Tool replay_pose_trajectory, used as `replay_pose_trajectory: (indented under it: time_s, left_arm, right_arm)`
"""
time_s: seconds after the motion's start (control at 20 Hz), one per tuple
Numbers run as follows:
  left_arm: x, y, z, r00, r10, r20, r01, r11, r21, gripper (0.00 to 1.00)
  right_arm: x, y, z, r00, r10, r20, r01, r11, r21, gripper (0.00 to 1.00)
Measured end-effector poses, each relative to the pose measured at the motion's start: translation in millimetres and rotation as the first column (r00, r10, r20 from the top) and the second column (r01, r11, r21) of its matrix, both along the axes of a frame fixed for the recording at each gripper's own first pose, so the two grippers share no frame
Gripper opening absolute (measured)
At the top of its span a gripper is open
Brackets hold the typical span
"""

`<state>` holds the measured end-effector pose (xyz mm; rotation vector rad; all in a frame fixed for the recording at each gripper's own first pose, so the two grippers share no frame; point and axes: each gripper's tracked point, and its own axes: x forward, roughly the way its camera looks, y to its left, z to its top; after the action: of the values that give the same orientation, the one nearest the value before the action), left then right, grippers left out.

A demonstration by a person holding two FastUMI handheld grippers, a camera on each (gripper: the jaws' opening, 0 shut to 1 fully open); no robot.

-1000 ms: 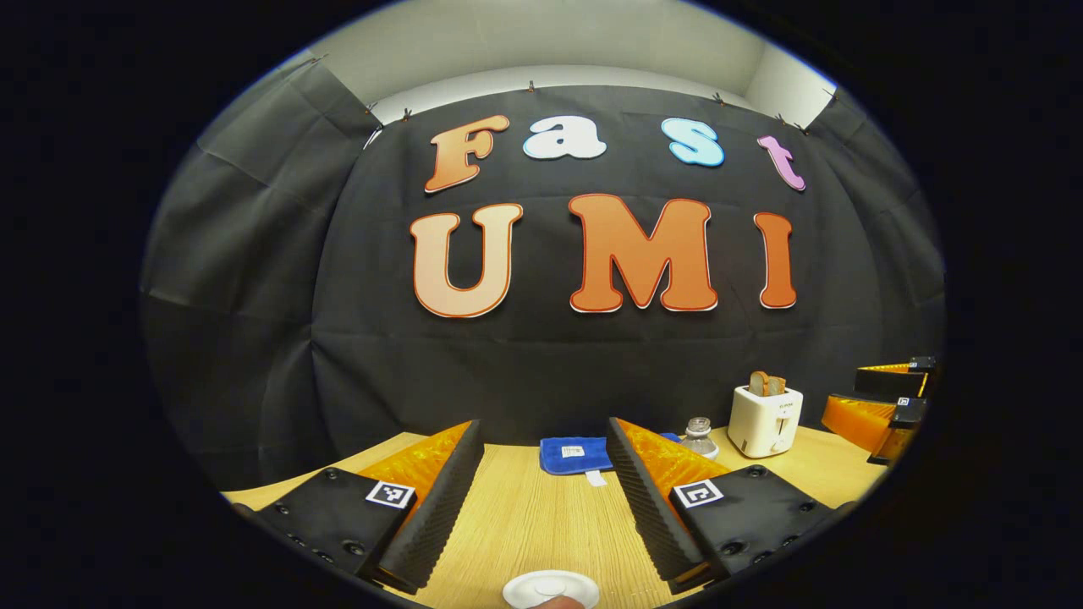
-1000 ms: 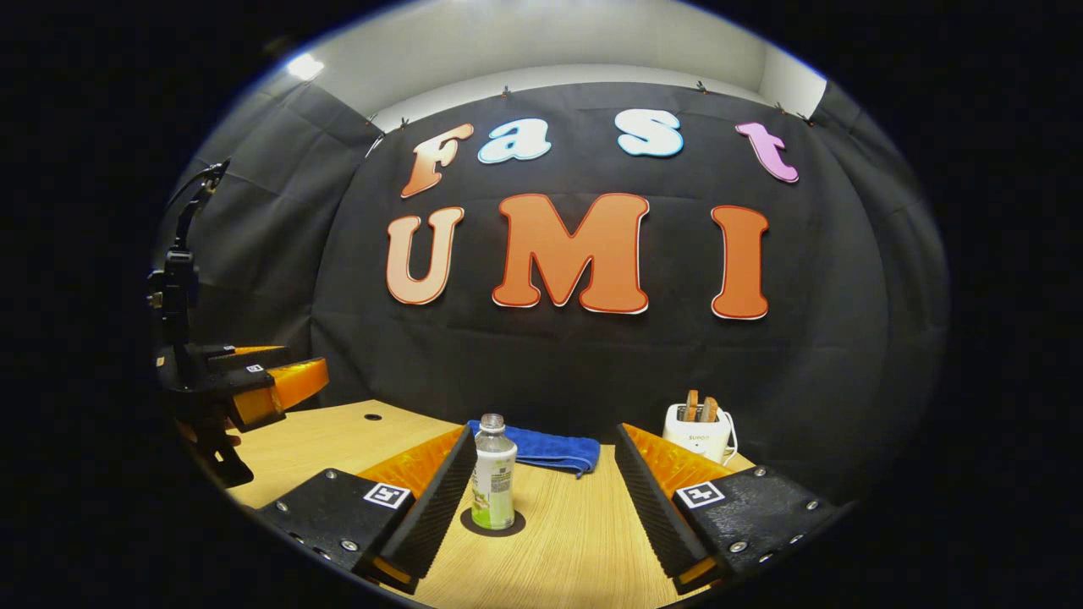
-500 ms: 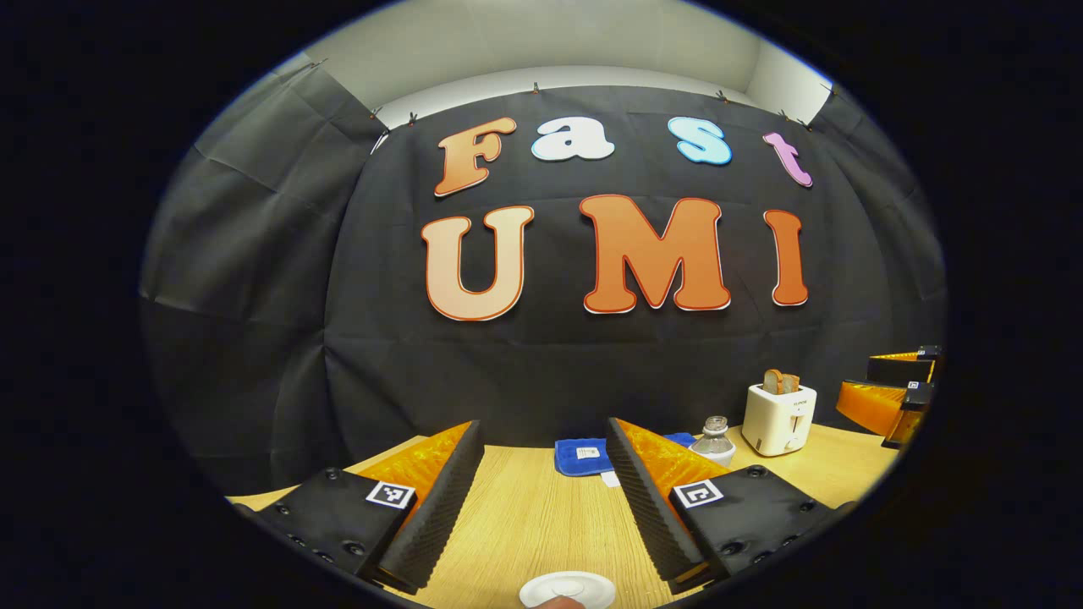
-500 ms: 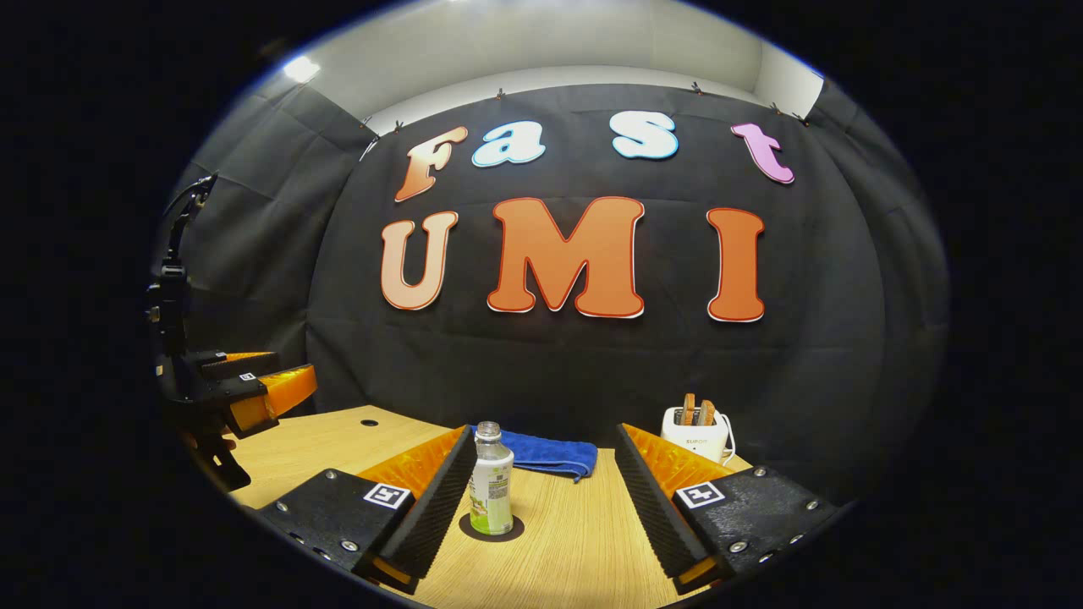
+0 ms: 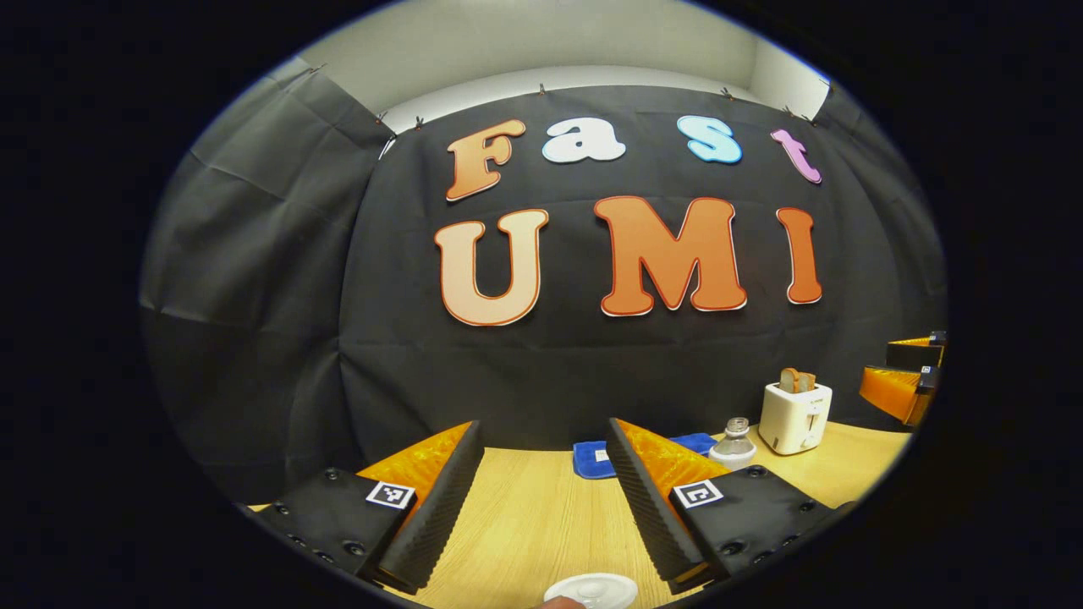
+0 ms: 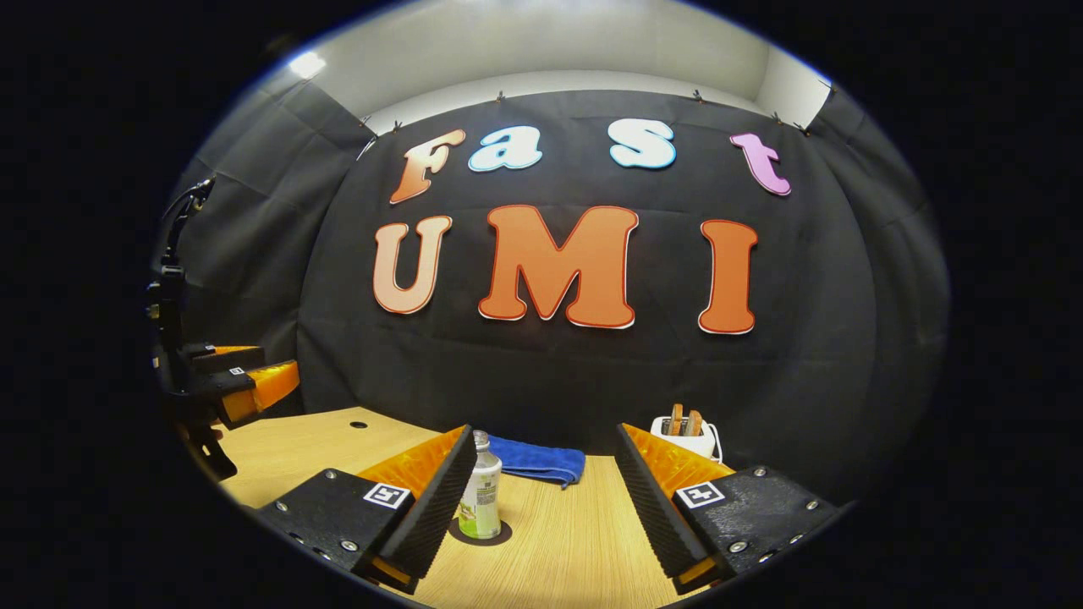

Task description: Open the teacup lid with one hand, grasp the water bottle and pour water into the teacup with the other hand; after pouring, place the water bottle on the coaster and then close the teacup lid.

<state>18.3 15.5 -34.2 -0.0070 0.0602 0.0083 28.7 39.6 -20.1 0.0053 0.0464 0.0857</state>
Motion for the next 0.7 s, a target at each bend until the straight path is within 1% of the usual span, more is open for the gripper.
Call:
replay_pose_trajectory:
  time_s: [0.2, 0.45, 0.5, 0.7]
  left_arm:
    - [-1, -1, 4, 1.000, -0.004, 0.010, 0.004, 1.000, -0.004, 0.94]
    - [0, 10, 2, 1.000, 0.026, 0.015, -0.026, 1.000, 0.007, 0.94]
    - [1, 10, -1, 1.000, 0.027, 0.010, -0.027, 1.000, 0.005, 0.95]
    - [1, 15, -1, 0.999, 0.037, 0.013, -0.037, 0.999, 0.004, 0.94]
  right_arm:
    - [-1, 0, 1, 1.000, -0.001, 0.003, 0.001, 1.000, 0.002, 0.98]
    - [-2, 0, -1, 1.000, -0.001, 0.005, 0.001, 1.000, -0.012, 0.98]
    - [-2, 1, 1, 1.000, 0.001, 0.009, -0.001, 1.000, -0.010, 0.99]
    - [-1, 3, 3, 1.000, 0.003, 0.013, -0.003, 1.000, -0.002, 0.98]
